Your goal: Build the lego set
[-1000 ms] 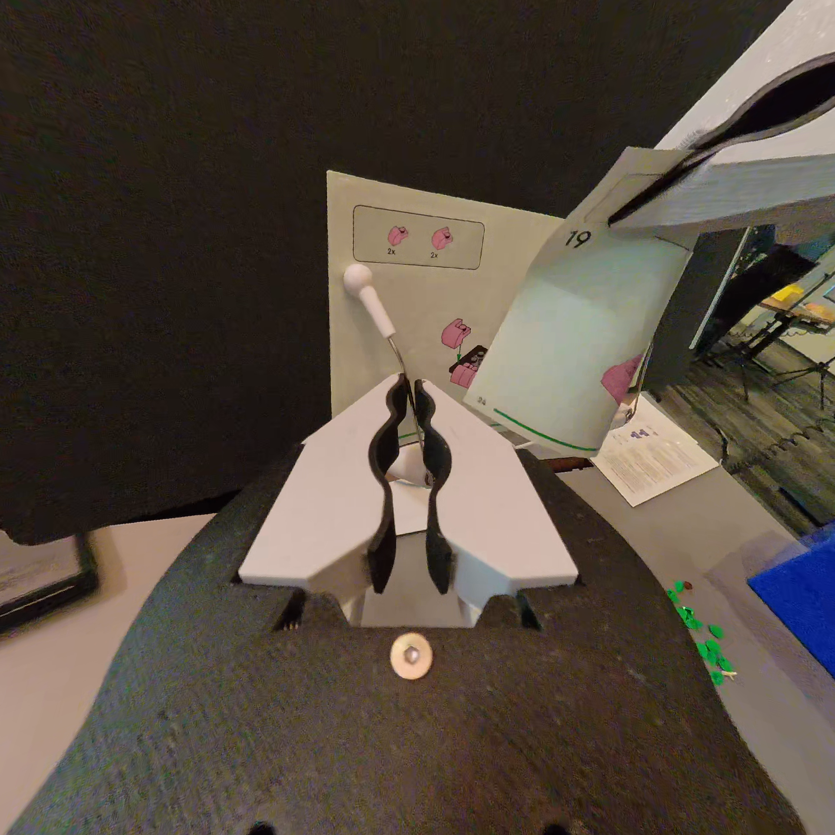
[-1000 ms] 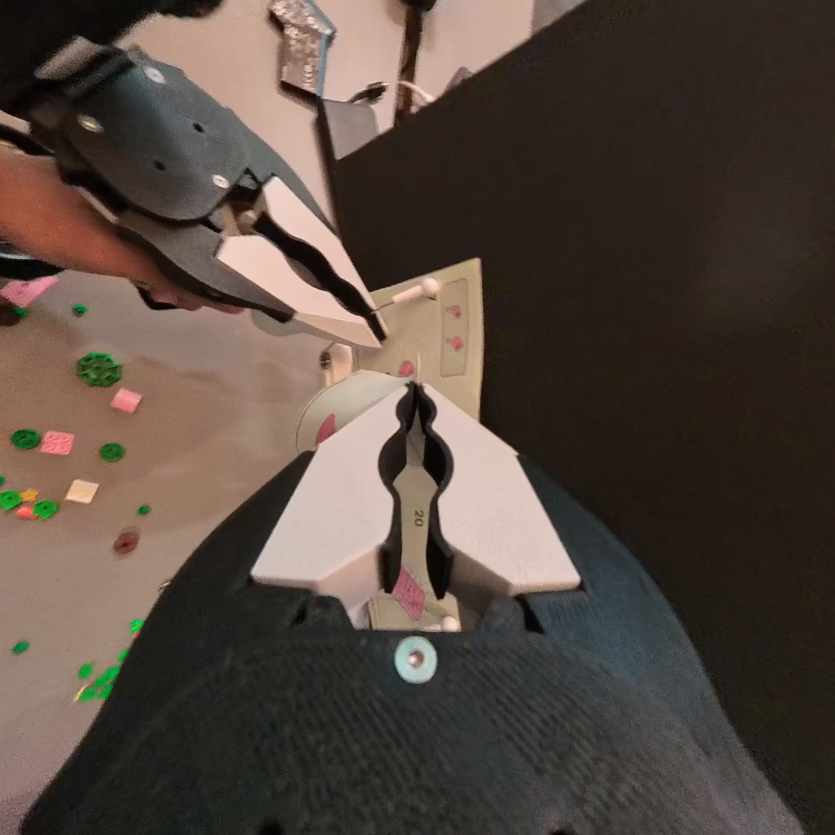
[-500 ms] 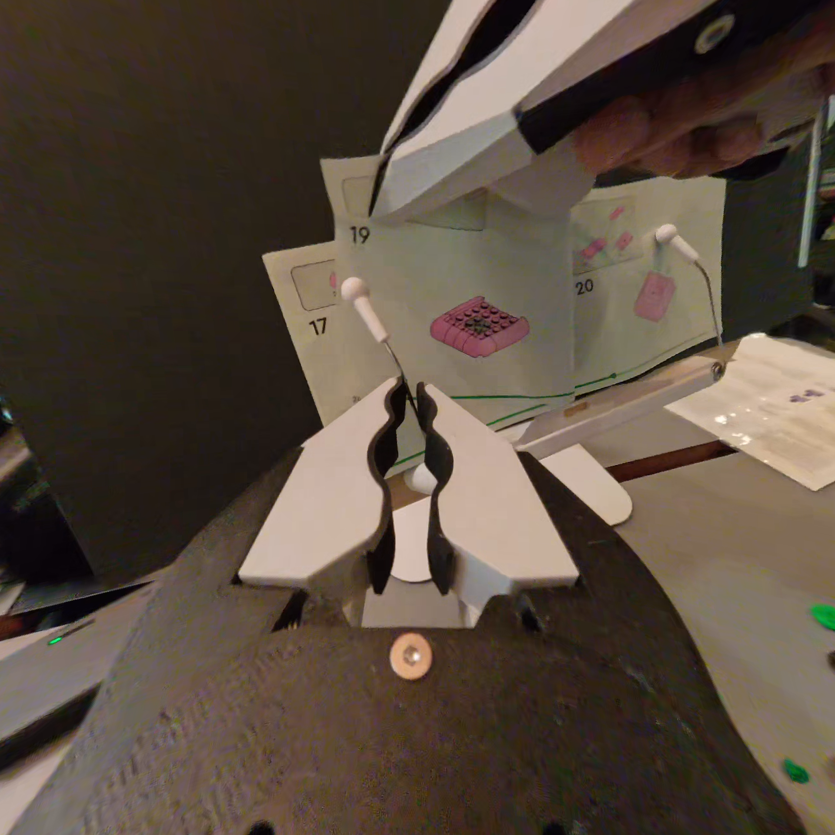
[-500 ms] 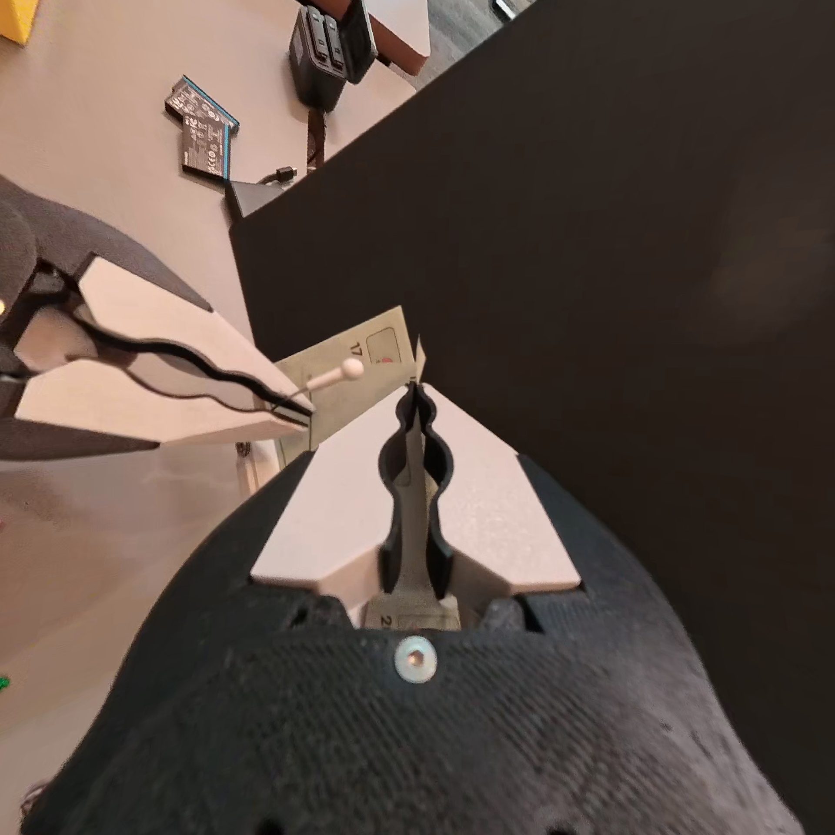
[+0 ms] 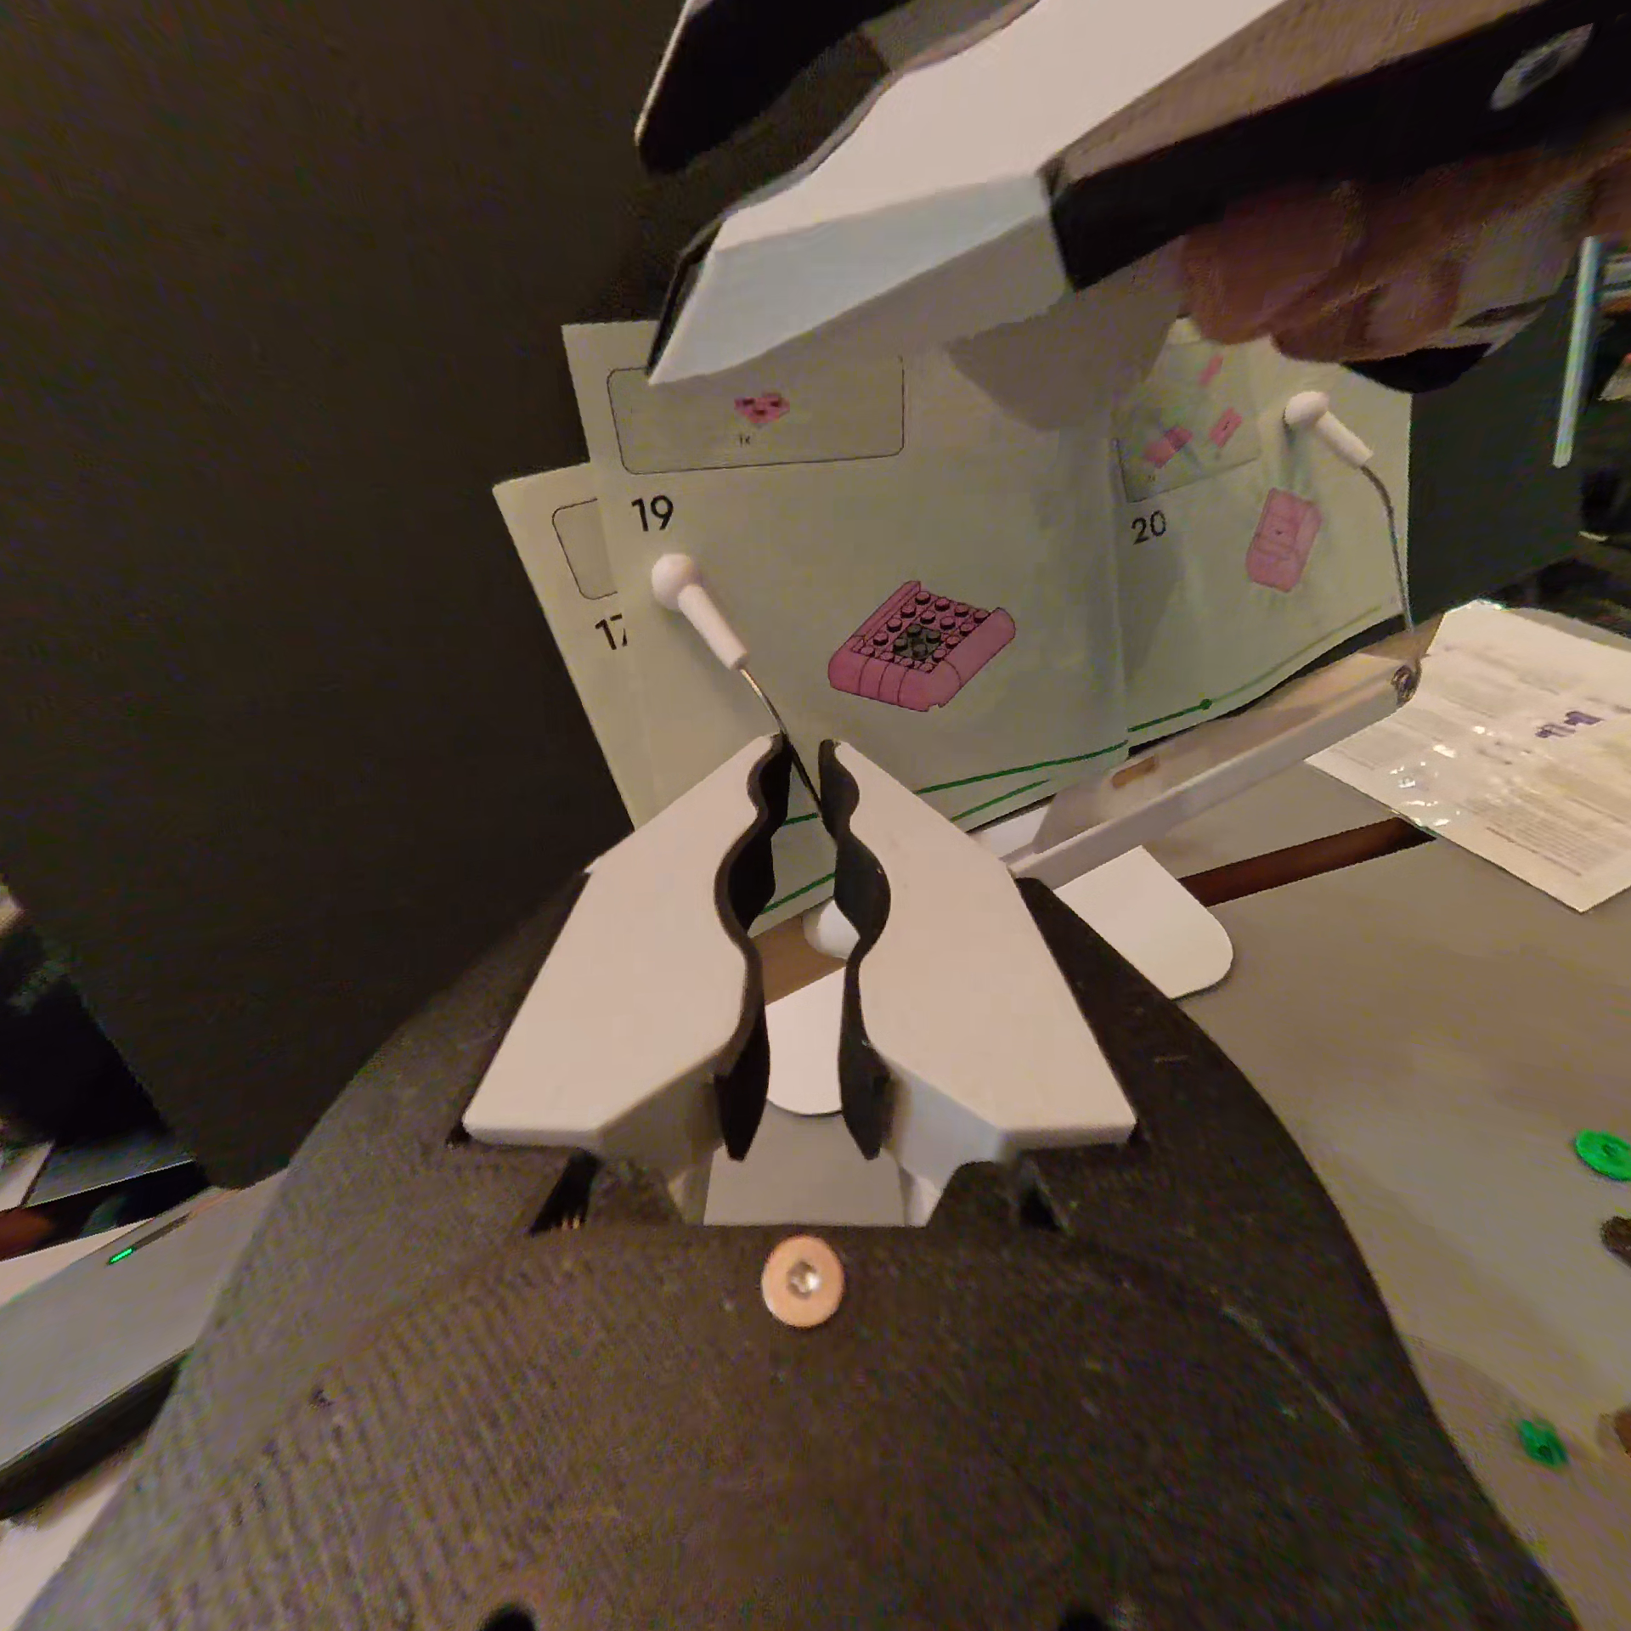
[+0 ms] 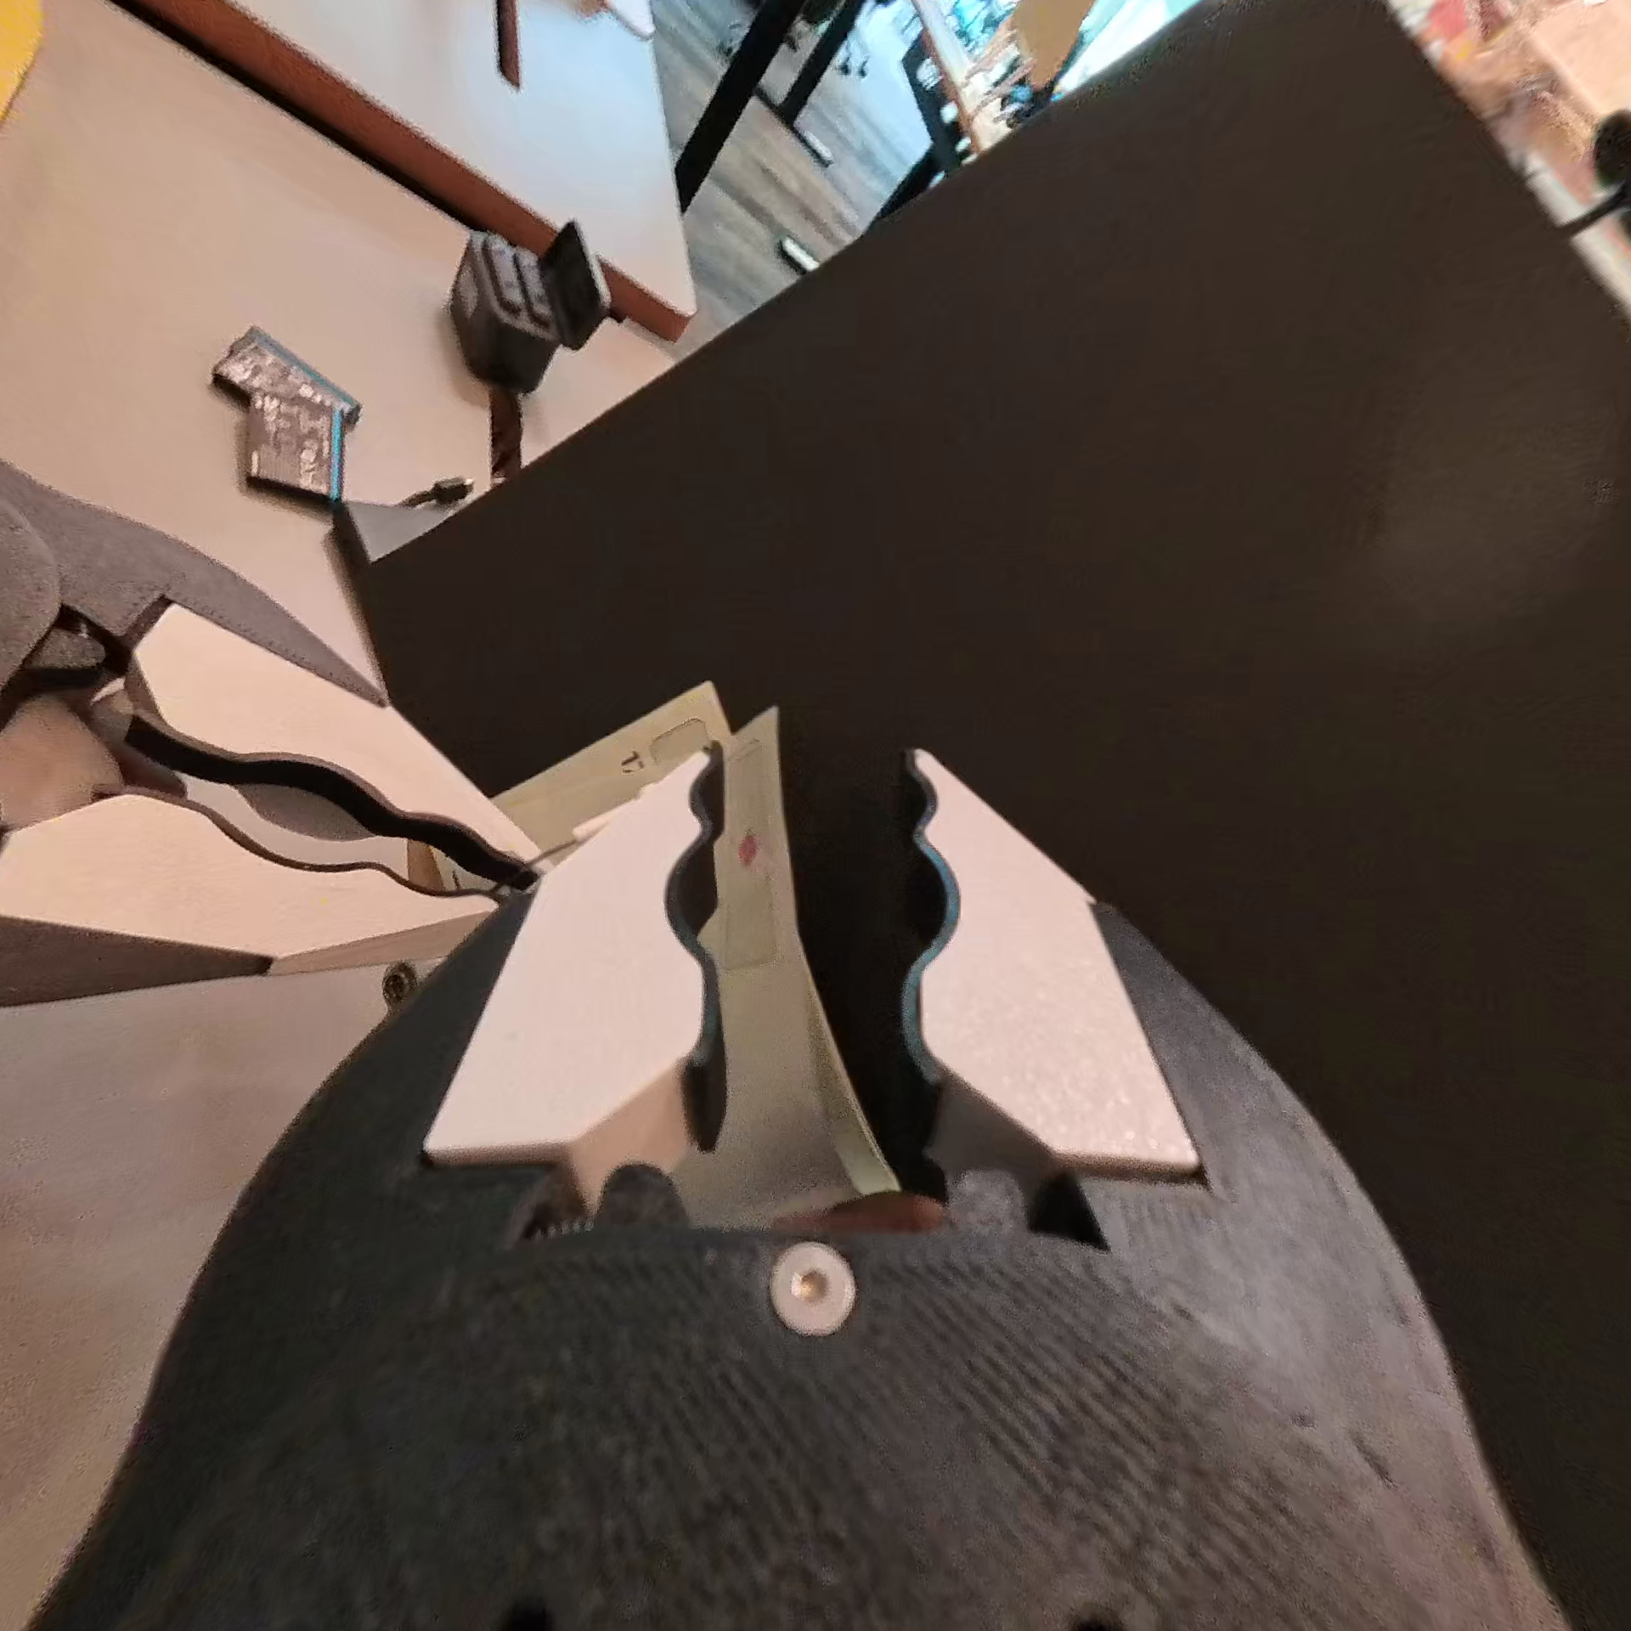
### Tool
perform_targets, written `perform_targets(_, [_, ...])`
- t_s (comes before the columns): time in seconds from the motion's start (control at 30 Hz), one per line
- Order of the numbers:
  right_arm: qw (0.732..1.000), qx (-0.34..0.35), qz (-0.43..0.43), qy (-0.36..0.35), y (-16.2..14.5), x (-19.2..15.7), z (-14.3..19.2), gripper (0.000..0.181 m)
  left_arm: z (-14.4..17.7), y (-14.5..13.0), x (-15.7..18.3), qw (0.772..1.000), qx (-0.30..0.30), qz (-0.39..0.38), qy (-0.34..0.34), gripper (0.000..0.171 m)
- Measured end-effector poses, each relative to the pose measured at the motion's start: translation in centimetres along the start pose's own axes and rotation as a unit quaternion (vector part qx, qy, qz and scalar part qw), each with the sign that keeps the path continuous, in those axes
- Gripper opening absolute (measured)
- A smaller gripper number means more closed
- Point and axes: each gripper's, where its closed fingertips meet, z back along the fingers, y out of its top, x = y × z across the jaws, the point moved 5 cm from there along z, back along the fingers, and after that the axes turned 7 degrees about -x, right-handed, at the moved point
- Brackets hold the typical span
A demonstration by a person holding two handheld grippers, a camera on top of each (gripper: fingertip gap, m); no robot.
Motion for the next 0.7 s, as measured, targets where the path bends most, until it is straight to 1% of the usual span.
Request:
perform_targets(0.07, [0.999, 0.025, -0.015, -0.031, 0.0, 0.8, 1.5, 0.037, 0.0, 0.0, 0.0, 1.0, 0.001, 0.003, -0.002, 0.003])
perform_targets(0.13, [0.997, 0.049, -0.024, -0.054, -0.4, 1.2, 3.1, 0.028, 0.1, 0.0, -0.1, 1.0, 0.002, 0.014, -0.011, 0.002])
perform_targets(0.17, [0.997, 0.051, -0.019, -0.056, -0.8, 1.1, 3.8, 0.023, 0.1, 0.0, -0.2, 1.0, 0.003, 0.017, -0.015, 0.002])
perform_targets(0.27, [0.999, 0.03, 0.016, -0.035, -2.7, -0.3, 4.8, 0.0, 0.4, 0.0, -0.2, 1.0, 0.01, 0.004, -0.015, 0.002])
perform_targets(0.3, [0.999, 0.027, 0.025, -0.019, -3.3, -1.0, 5.0, 0.0, 0.4, 0.0, -0.2, 1.0, 0.01, 0.002, -0.013, 0.002])
perform_targets(0.4, [0.999, -0.012, 0.049, -0.002, -5.2, -2.2, 4.4, 0.0, 0.4, 0.1, -0.2, 1.0, 0.01, 0.001, -0.009, 0.001])
perform_targets(0.5, [0.995, -0.048, 0.087, -0.033, -6.4, -2.2, 3.1, 0.0, 0.4, 0.0, -0.1, 1.0, 0.011, -0.005, -0.004, 0.001])
perform_targets(0.57, [0.993, -0.06, 0.093, -0.036, -6.4, -2.4, 2.0, 0.0, 0.4, 0.0, -0.1, 1.0, 0.011, -0.009, -0.003, 0.002])
perform_targets(0.7, [0.991, -0.063, 0.111, -0.042, -5.8, -2.7, 0.6, 0.0, 0.4, 0.0, -0.3, 1.0, 0.014, -0.003, -0.008, 0.002])
